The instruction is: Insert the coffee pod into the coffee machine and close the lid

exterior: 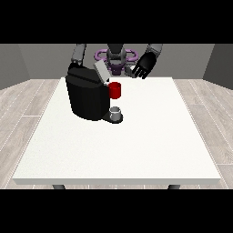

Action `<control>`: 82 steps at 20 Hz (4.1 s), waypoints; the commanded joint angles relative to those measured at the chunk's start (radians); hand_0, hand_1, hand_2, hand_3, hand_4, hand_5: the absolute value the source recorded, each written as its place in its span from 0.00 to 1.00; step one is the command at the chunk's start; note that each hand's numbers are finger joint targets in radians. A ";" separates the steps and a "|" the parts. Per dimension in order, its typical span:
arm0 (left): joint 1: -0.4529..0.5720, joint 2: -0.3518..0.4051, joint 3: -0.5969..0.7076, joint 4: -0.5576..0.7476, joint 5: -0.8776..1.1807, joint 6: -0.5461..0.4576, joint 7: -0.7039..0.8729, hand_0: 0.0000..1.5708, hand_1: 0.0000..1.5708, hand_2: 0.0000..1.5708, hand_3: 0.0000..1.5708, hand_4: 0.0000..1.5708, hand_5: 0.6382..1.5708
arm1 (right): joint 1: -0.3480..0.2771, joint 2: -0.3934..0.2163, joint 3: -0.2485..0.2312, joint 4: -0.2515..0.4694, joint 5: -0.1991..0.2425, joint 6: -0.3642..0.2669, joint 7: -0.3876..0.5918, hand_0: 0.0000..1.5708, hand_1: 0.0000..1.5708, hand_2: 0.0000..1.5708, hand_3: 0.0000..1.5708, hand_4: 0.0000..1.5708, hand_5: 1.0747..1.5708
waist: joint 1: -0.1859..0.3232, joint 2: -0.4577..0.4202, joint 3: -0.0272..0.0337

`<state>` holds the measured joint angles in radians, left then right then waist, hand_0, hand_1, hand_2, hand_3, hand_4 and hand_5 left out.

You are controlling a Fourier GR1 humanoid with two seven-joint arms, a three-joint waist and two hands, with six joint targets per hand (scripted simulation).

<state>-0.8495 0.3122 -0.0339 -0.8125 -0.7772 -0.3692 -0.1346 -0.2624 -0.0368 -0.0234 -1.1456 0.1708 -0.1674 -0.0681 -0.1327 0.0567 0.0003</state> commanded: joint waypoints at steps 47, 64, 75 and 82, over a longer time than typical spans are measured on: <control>-0.425 0.115 0.168 0.191 0.015 -0.026 0.078 0.77 0.77 0.80 0.76 0.27 1.00 | -0.231 -0.030 -0.012 -0.152 0.008 -0.014 0.129 0.00 0.00 0.00 0.00 0.07 1.00 | -0.203 0.261 -0.0003; -0.448 0.165 0.113 0.151 -0.057 0.014 -0.009 0.77 0.77 0.78 0.70 0.00 1.00 | -0.209 -0.051 -0.057 -0.088 -0.003 -0.029 0.006 0.00 0.00 0.00 0.00 0.00 1.00 | -0.163 0.302 0.0004; -0.430 0.175 0.134 0.183 -0.062 0.056 -0.068 0.71 0.71 0.71 0.62 0.00 1.00 | -0.213 -0.014 -0.040 -0.127 0.004 -0.060 0.069 0.00 0.00 0.00 0.00 0.03 1.00 | -0.165 0.289 -0.0001; -0.465 0.203 0.175 0.205 -0.060 0.115 -0.075 0.79 0.79 0.77 0.62 0.00 1.00 | -0.208 -0.033 0.001 -0.157 0.025 -0.020 0.071 0.00 0.00 0.00 0.00 0.07 1.00 | -0.230 0.333 -0.0003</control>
<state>-1.2949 0.4915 0.1193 -0.6325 -0.8378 -0.2783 -0.1978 -0.4809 -0.0712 -0.0535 -1.2771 0.1747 -0.1947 -0.0016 -0.3277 0.3674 0.0007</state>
